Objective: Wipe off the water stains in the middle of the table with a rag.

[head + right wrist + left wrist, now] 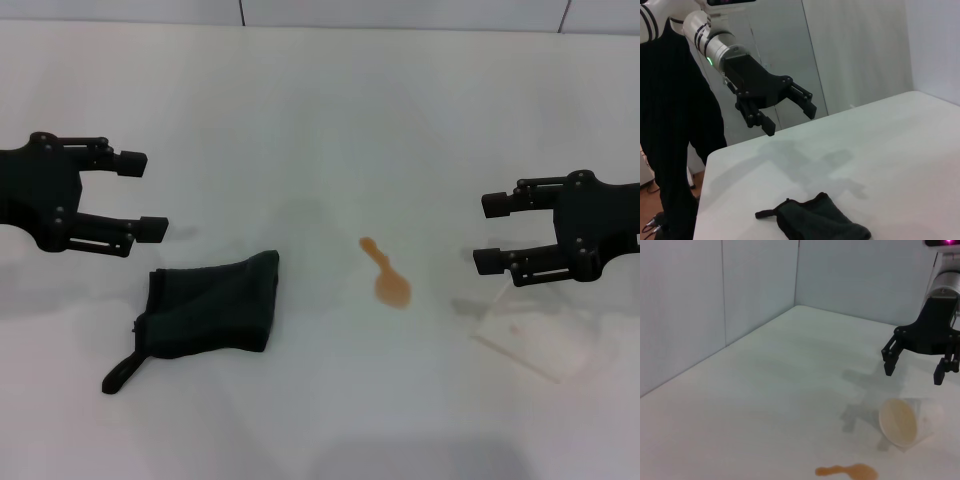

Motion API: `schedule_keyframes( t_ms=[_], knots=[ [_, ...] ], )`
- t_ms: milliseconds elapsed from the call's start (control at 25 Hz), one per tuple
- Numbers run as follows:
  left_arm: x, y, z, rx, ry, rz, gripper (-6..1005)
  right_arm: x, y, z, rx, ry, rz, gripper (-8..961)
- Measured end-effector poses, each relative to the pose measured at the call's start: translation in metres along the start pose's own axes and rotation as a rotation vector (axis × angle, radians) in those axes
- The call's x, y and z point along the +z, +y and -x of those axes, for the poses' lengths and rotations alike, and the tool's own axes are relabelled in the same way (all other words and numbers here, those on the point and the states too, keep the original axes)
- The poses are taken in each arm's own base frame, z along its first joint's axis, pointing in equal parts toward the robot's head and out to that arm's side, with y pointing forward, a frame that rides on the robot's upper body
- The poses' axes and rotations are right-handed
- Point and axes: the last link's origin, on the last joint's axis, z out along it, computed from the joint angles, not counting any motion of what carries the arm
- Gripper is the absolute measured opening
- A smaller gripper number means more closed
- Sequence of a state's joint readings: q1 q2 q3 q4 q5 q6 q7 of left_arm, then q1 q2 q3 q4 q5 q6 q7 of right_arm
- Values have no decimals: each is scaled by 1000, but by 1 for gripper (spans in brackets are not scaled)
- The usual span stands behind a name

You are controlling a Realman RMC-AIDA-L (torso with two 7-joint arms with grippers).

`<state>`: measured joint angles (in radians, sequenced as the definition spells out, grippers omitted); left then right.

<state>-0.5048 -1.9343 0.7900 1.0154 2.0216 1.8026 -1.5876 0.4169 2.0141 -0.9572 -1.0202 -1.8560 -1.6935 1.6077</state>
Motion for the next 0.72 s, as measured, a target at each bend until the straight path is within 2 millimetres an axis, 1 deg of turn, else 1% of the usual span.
schedule_keyframes(
  t_ms=[600, 720],
  knots=[
    [0, 0, 0, 1, -1, 1, 860, 0, 0, 0, 0, 4, 1, 724],
    [0, 0, 0, -1, -2, 0, 860, -1, 0, -1, 22, 12, -2, 718]
  ],
)
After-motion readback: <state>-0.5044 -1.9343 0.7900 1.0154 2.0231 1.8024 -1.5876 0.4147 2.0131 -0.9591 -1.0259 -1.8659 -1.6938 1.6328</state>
